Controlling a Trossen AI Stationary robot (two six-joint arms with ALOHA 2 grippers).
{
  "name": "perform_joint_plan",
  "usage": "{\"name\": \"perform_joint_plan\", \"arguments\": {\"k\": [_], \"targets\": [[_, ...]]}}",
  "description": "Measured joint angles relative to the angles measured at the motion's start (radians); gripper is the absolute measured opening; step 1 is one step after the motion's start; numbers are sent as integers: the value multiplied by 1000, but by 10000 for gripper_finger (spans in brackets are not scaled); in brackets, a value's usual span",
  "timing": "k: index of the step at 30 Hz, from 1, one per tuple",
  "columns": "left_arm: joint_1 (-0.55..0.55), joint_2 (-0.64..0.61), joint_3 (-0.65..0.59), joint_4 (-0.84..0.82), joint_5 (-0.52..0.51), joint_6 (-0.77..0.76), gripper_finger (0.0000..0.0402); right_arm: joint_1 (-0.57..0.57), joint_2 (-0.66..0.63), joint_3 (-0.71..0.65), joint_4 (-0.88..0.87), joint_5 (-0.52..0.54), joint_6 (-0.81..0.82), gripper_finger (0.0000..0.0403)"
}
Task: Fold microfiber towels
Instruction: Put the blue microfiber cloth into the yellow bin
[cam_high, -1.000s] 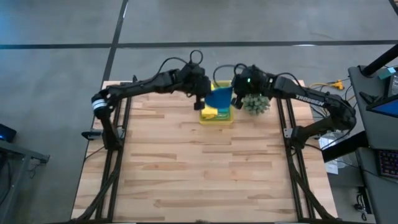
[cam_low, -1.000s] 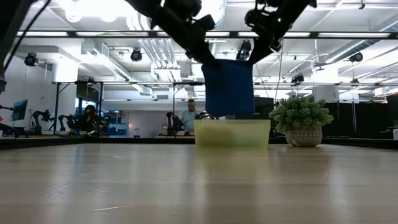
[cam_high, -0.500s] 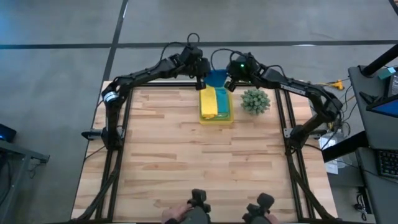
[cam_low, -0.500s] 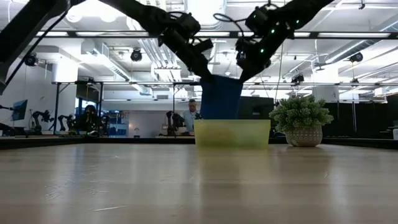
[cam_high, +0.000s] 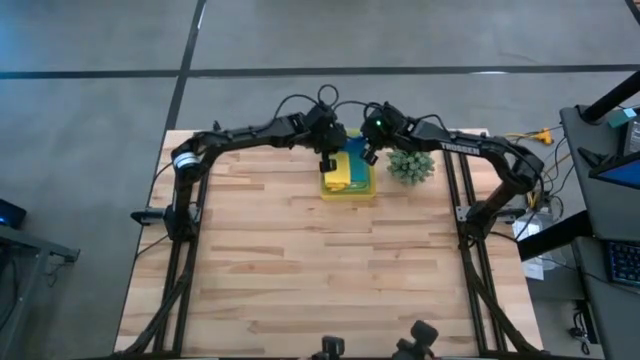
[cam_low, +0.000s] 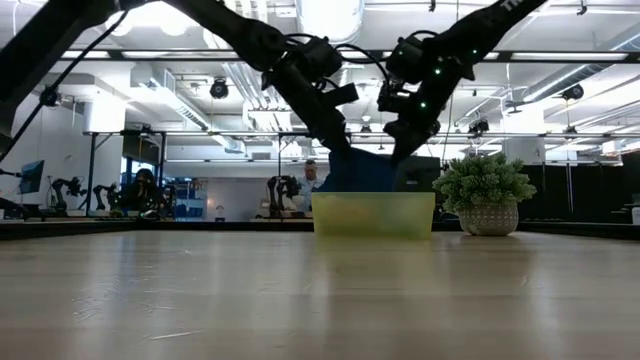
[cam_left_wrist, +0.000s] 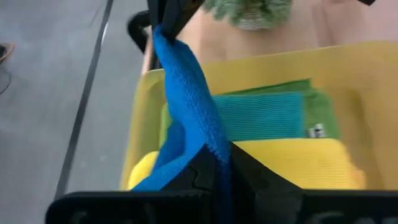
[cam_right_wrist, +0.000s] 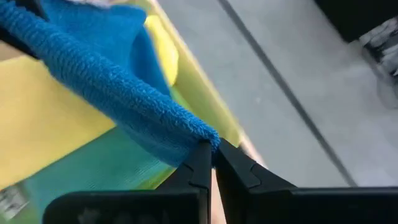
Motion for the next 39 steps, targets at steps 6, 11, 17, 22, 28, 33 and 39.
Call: {"name": "perform_joint_plan", "arguments": {"k": [6,11,17,22,28,33,39], "targets": [[-16,0,-39,15,11,-92,3,44,-27,-92,-7,-44,66,8],[-30,0,-63,-3,58,-158,3,84,-27,-137,4,-73,93,8],[-65,-1,-65,-69,125,-160,3,113,-27,-148,-3,-158,115,8],[-73,-2,-66,-115,217,-157,27,120,-25,-151,-10,-235,155,12],[-75,-3,-68,-113,226,-156,98,120,-24,-153,-28,-353,198,53],[-74,-4,-68,-126,225,-156,158,121,-36,-153,-71,-474,270,106],[-67,-46,-69,-155,170,-162,167,124,-104,-152,-53,-473,306,142]]}}
